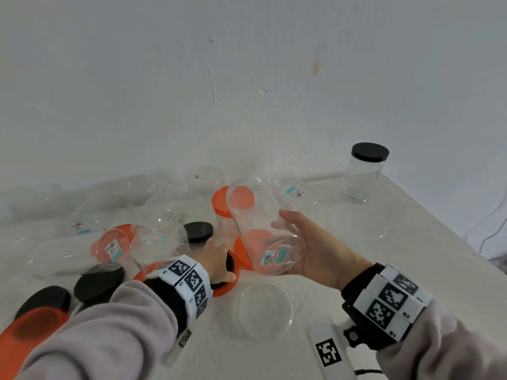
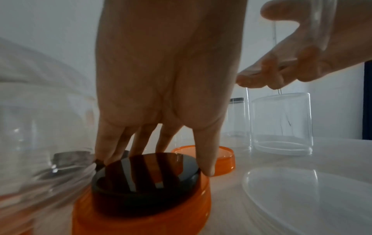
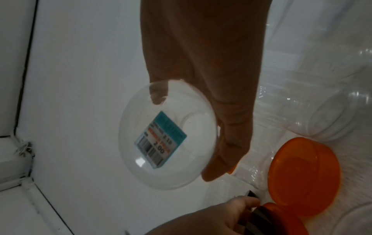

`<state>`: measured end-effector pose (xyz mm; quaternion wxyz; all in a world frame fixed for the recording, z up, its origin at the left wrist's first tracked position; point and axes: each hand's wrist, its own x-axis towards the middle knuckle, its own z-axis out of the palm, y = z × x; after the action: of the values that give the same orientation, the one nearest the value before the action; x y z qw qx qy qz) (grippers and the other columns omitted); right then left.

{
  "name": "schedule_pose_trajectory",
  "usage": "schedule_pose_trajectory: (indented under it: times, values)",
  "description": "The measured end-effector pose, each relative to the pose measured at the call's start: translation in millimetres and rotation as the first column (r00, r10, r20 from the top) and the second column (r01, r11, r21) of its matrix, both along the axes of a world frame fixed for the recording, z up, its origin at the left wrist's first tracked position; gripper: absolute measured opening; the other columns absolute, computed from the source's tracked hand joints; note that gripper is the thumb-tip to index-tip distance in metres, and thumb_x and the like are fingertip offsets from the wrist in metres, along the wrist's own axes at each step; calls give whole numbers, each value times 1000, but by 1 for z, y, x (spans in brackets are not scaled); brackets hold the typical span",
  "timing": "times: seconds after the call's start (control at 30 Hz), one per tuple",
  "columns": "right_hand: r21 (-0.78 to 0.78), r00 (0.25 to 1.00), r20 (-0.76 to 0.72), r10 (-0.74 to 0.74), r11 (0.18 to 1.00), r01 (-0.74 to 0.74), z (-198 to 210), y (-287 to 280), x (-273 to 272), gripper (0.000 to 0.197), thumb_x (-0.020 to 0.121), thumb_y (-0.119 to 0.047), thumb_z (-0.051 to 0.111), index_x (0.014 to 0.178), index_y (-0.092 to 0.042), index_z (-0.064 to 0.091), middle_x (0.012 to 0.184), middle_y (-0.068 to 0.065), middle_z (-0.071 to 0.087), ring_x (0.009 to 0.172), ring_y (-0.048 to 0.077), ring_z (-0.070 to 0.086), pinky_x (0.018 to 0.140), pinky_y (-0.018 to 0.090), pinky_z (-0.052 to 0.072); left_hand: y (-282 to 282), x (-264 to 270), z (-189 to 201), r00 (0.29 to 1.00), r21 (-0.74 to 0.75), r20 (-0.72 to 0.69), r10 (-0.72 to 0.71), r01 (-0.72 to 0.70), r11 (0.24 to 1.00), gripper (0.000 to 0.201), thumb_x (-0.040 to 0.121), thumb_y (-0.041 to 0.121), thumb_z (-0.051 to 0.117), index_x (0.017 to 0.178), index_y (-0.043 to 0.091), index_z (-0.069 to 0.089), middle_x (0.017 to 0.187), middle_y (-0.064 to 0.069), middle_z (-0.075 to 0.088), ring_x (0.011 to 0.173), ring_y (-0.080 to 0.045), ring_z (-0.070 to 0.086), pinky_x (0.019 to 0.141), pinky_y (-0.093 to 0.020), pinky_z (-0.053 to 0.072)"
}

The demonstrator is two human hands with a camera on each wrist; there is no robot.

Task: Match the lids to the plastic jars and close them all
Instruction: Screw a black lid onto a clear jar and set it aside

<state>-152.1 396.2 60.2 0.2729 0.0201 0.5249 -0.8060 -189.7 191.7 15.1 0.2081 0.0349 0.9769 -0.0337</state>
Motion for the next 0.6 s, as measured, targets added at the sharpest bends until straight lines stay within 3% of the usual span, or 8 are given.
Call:
schedule_pose_trajectory:
  times: [0.07, 0.13, 0.23, 0.37, 0.47, 0.6]
  values:
    - [19, 997, -31, 66, 998, -65, -2, 1, 3, 38, 78, -44, 68, 102, -15, 69, 96, 5, 72, 87, 26, 71, 75, 44, 58, 0, 4, -2, 1000, 20, -12, -10, 10, 1000, 73, 91, 48, 54, 148, 14, 23, 153, -13, 23, 130, -30, 42, 104, -42, 36]
    - [14, 992, -54, 114, 993, -113, -5, 3, 7, 20, 78, -39, 66, 81, -24, 77, 87, 0, 73, 90, 24, 71, 82, 48, 57, -2, 7, -2, 999, 88, -33, -7, 10, 996, 69, 92, 47, 53, 145, 13, 26, 151, -13, 26, 128, -31, 44, 104, -42, 40]
    - [13, 985, -60, 163, 987, -163, -10, 4, 14, 15, 71, -35, 71, 80, -25, 78, 86, -2, 72, 90, 25, 70, 86, 52, 55, -7, 12, 2, 996, 248, -79, 36, -16, 969, 60, 90, 48, 50, 138, 14, 36, 137, -10, 42, 120, -29, 47, 99, -41, 43]
    - [55, 992, -30, 122, 991, -120, -19, 7, 20, 46, 57, -26, 80, 101, -17, 71, 89, 3, 67, 87, 26, 66, 89, 59, 52, -20, 28, 13, 981, 426, -136, 136, -66, 902, 57, 88, 56, 50, 133, 21, 43, 122, -5, 48, 111, -24, 51, 90, -35, 45]
    - [118, 992, -36, 117, 987, -112, -24, 6, 23, 70, 53, -20, 81, 119, -16, 59, 98, 5, 68, 90, 26, 66, 91, 60, 50, -38, 43, 22, 960, 537, -228, 161, -14, 844, 47, 90, 53, 49, 123, 21, 52, 111, 1, 57, 103, -18, 56, 82, -29, 45]
    - [200, 986, -42, 160, 968, -149, -30, -6, 27, 88, 50, -14, 84, 129, -19, 46, 110, 6, 66, 97, 24, 66, 89, 55, 51, -65, 64, 35, 927, 699, -267, 264, -3, 715, 39, 90, 51, 53, 122, 29, 56, 101, 18, 58, 89, 5, 54, 68, -12, 38]
